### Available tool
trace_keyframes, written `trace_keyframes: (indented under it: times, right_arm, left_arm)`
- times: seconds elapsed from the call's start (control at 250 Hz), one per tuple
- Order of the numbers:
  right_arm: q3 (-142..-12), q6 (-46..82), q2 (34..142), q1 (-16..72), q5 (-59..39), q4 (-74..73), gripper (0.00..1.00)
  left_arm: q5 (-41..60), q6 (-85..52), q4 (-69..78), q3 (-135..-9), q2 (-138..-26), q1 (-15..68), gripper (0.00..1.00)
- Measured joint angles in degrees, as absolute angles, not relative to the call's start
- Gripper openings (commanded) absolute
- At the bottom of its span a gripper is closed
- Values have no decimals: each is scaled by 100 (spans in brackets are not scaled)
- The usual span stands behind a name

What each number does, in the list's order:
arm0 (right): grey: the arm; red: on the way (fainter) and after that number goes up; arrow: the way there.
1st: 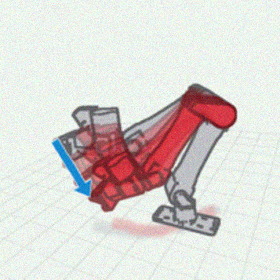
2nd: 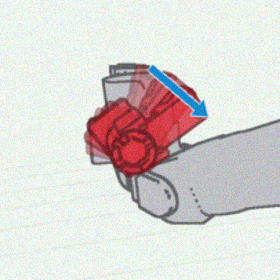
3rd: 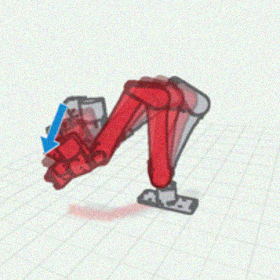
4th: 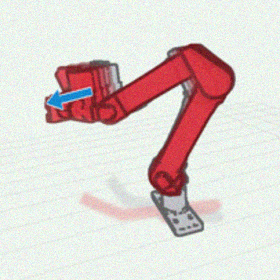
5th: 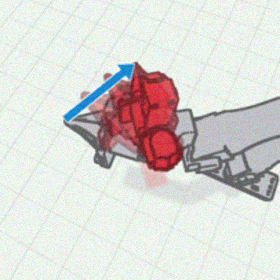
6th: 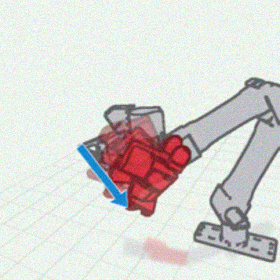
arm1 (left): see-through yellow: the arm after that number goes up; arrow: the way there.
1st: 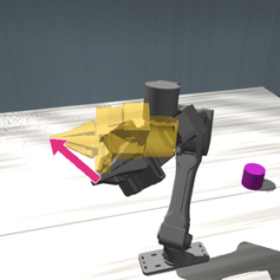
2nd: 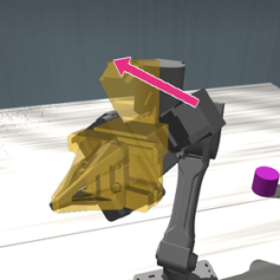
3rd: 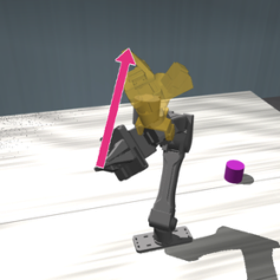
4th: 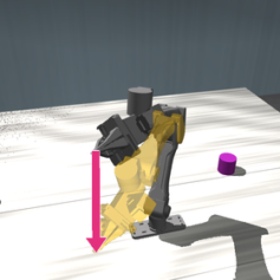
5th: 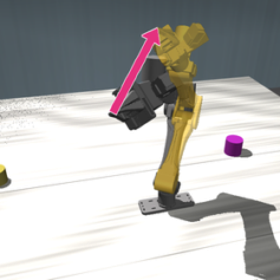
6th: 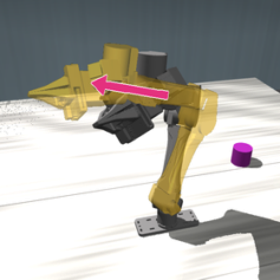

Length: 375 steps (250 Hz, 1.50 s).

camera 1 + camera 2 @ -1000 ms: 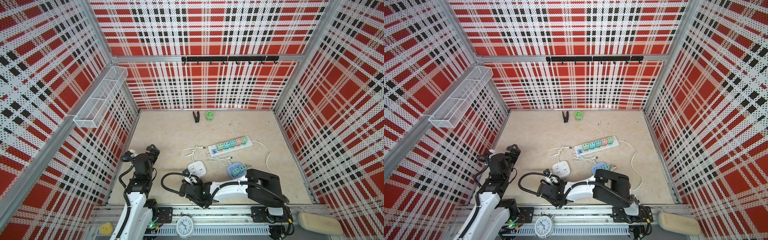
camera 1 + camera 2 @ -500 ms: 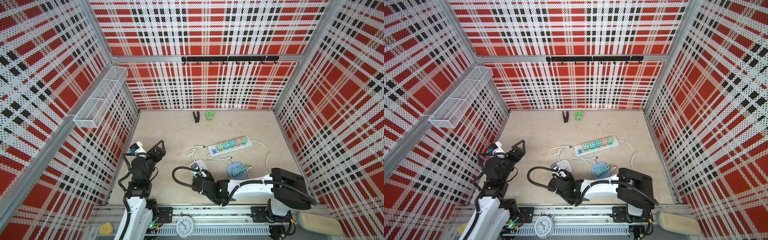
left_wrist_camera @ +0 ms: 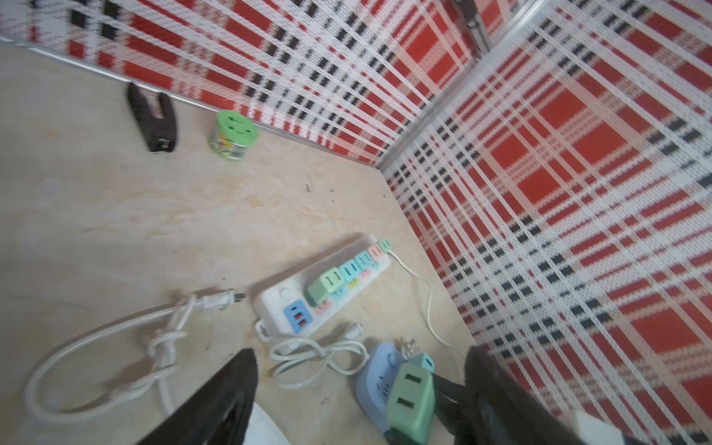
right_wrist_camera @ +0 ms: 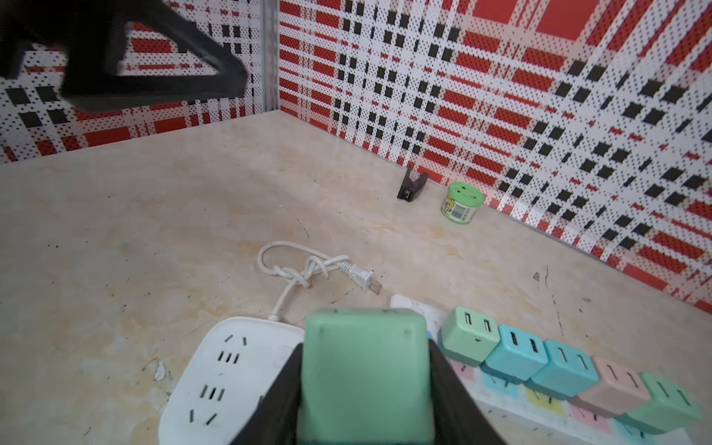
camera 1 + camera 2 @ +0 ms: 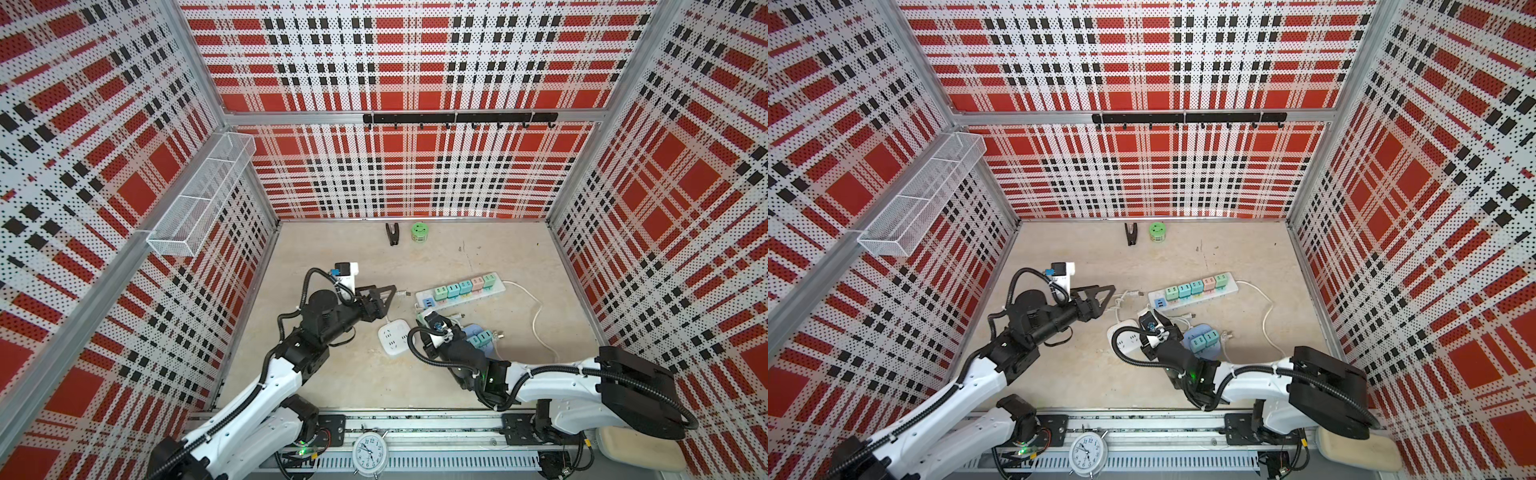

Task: Insert the plug
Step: 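Lift the mint-green adapter with the right gripper while the left gripper reaches toward it, then close the left gripper on the mint-green adapter held by the right gripper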

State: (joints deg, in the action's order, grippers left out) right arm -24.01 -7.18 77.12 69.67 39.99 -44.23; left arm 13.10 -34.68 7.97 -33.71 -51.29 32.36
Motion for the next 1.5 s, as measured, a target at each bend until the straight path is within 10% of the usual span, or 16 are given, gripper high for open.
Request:
trace_keyframes:
  times: [0.884,1.341,1.413,1.501]
  right_arm:
    - [-2206,-2615,8141,6963,3168,-7526,13]
    - [-2283,-2397,8141,6967,3148,-7690,15]
    - [-2285,-2373,8141,6967,3153,-7693,24]
    - [-2294,-2324,8141,6967,3140,-7686,63]
  left_arm:
    - [1798,-2644,576,-4185,-6106,4377,65]
    - [2058,-2333,567,-4259,-6014,4434,13]
    - [2067,-2331,552,-4259,-5994,4434,2]
    - [2058,-2314,539,-4259,-5970,4434,0]
